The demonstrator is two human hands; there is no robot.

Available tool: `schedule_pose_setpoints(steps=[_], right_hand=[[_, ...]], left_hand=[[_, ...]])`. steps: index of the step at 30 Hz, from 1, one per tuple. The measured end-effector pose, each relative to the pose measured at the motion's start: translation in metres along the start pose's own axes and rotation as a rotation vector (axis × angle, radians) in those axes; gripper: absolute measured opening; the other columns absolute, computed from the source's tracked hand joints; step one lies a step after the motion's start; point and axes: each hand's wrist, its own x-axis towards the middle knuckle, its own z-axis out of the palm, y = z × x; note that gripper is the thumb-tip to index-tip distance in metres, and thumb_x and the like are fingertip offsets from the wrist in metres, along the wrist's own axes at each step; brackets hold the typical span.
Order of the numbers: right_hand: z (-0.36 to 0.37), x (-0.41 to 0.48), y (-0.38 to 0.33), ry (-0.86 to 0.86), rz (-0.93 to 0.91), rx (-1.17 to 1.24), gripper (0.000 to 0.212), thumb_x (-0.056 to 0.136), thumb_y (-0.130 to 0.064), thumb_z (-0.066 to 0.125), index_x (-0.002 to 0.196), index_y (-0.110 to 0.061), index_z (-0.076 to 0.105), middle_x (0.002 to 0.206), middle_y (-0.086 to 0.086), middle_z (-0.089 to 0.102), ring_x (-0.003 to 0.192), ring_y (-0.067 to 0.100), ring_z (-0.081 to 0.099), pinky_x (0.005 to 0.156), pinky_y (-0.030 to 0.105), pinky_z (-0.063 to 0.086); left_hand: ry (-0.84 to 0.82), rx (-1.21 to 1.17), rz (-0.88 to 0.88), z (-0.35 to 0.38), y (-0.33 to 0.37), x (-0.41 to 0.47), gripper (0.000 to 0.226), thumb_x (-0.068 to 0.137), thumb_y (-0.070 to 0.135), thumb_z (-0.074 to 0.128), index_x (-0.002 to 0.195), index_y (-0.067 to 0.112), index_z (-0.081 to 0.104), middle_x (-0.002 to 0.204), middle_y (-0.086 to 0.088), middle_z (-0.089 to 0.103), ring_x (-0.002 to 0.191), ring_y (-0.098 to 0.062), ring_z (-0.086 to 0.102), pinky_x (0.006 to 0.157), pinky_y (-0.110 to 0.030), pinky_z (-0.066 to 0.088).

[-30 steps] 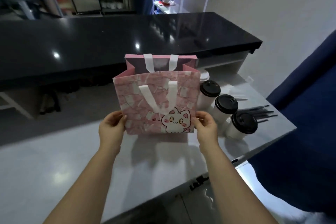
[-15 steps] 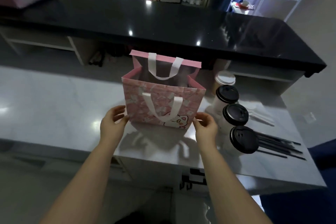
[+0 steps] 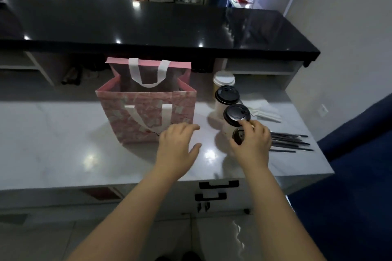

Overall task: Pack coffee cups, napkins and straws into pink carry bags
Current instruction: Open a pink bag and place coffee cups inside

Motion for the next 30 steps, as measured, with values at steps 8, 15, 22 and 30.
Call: schedule_pose_setpoints(steps=[8,15,22,30], right_hand=[[-0.007,-0.015,0.022,-0.241,0.044,-0.045,0.087,0.074,-0.038,0.077,0.146,-0.026,0.030,0.148,0.010,0.027,0.131,0.032,0.030,0.106,0.044,0.035],[-0.074,0.027,-0.011,-0.054,-0.239,0.131,0.085,0.072,-0.035,0.079,0.143,-0.032,0.033,0.143,0.004,0.028,0.129,0.026,0.026,0.105,0.042,0.035],[-0.110,0.078,-0.102,0.034,-0.376,0.370,0.080,0.073,-0.034,0.077,0.142,-0.037,0.035,0.145,-0.004,0.030,0.132,0.020,0.028,0.106,0.036,0.033],[-0.066,0.071,-0.230,-0.039,-0.572,0.427,0.081,0.073,-0.042,0.076,0.142,-0.038,0.034,0.139,-0.010,0.035,0.128,0.013,0.034,0.101,0.028,0.032]], left_hand=[[-0.271,0.300,0.055,0.053,0.054,0.021,0.049,0.090,0.029,0.052,0.138,0.029,0.043,0.135,0.003,0.046,0.126,-0.023,0.038,0.099,-0.039,0.027],[0.125,0.185,0.056,-0.027,0.067,0.085,0.045,0.084,0.024,0.064,0.128,0.022,0.056,0.124,-0.005,0.057,0.118,-0.030,0.047,0.095,-0.045,0.033],[0.287,0.068,-0.163,-0.137,-0.027,0.103,0.037,0.085,0.019,0.066,0.121,0.020,0.061,0.114,-0.004,0.063,0.106,-0.027,0.057,0.089,-0.045,0.048],[-0.002,-0.091,-0.164,-0.172,-0.133,0.103,0.013,0.083,0.023,0.072,0.087,0.036,0.068,0.087,0.019,0.064,0.089,-0.004,0.061,0.080,-0.027,0.050]])
